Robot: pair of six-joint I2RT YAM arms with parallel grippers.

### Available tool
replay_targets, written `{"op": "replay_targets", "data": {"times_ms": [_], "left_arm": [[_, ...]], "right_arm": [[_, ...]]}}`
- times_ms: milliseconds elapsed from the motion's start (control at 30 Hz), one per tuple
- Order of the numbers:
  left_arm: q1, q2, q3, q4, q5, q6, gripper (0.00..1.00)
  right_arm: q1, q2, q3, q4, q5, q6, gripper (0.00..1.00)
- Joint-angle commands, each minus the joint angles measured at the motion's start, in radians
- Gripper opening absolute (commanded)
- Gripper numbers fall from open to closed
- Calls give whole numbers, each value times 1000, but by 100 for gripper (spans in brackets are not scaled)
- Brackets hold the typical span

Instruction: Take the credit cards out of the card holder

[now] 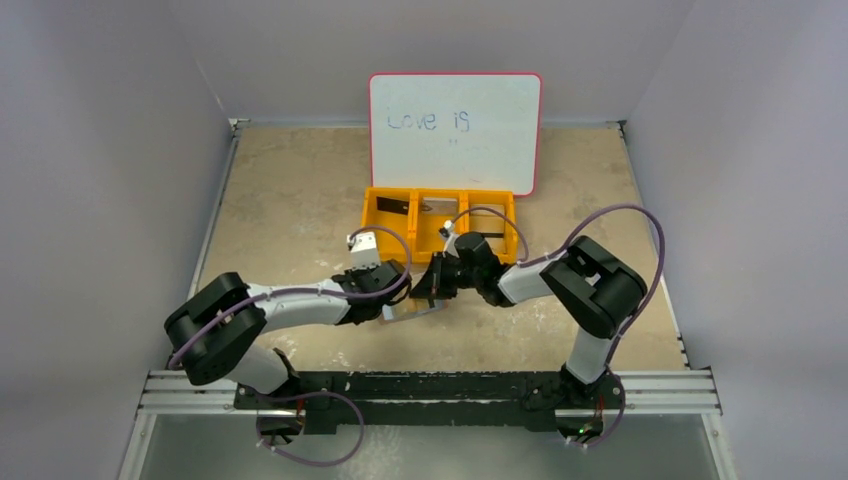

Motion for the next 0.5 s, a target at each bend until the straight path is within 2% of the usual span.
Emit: {"op": "replay_targets", "data": {"times_ms": [0,200,300,467], "left_arm": [[0,51,-75,-34,96,-7,0],[0,25,-84,-39,83,-9,0],[0,18,-85,-38,83,-10,0],[0,-6,-87,-30,84,-7,0]], "right_arm": [[-11,-63,-45,17,39,28,0],[-34,-144,-107,0,89,34,0],[-45,-159,-97,-59,85,-1,0],[-57,-168,-108,-66,61,-17,0]]}}
